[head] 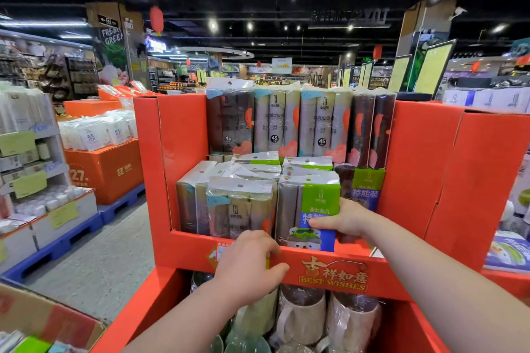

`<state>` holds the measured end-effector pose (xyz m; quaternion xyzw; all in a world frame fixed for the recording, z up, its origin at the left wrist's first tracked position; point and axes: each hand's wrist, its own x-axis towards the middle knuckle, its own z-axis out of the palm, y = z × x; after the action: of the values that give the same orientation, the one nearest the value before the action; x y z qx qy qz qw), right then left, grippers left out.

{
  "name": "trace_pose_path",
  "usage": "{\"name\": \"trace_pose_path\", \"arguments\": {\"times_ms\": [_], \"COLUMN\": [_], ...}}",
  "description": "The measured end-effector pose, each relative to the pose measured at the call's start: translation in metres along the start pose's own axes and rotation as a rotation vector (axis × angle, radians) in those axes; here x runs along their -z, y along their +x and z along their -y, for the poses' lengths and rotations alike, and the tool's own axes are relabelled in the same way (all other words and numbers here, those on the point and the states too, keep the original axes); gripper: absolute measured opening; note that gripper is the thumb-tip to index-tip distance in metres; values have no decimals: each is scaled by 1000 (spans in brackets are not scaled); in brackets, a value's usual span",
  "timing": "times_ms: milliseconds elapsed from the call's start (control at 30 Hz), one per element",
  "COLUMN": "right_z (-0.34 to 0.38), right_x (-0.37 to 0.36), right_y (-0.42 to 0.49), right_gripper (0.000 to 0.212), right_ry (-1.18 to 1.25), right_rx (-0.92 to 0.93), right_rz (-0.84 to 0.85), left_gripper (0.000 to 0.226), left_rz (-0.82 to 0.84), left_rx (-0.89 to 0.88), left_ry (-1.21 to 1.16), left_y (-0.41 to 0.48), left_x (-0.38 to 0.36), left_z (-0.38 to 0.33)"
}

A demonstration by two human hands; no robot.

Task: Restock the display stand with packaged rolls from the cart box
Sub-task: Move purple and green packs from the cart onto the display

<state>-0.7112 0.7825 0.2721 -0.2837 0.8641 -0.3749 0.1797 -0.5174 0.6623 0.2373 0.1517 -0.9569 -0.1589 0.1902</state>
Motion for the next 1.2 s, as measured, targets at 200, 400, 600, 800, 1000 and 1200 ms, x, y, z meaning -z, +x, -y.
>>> {"name": "trace_pose_path", "arguments": {"times_ms": [200, 400, 600, 800, 1000, 1200], "right_z": [-9, -12, -8, -21, -37, -43], "right_x": [-15, -19, -18, -31, -82, -121], "right_y": [-8, -20, -55, -103, -135, -175], "right_gripper": [57, 70, 81, 35, 31, 38], "right_ry": [7, 27, -188, -750, -930, -1014], "right_rx": [-29, 17, 69, 520, 663, 595], "right_rz": [-87, -123, -284, -460, -62, 135], "left_gripper": [34, 43, 55, 49, 58, 50], "left_rz": [18, 52, 74, 61, 214, 246], "left_rx": [-5, -25, -14, 16, 103, 162], "left_ry": [26, 121, 267, 440, 588, 540], "left_y": [-2, -7, -16, -53, -105, -166], "left_x": [2, 4, 0, -11, -31, -28], "left_z": [-3, -8, -13, -15, -5, 2]}}
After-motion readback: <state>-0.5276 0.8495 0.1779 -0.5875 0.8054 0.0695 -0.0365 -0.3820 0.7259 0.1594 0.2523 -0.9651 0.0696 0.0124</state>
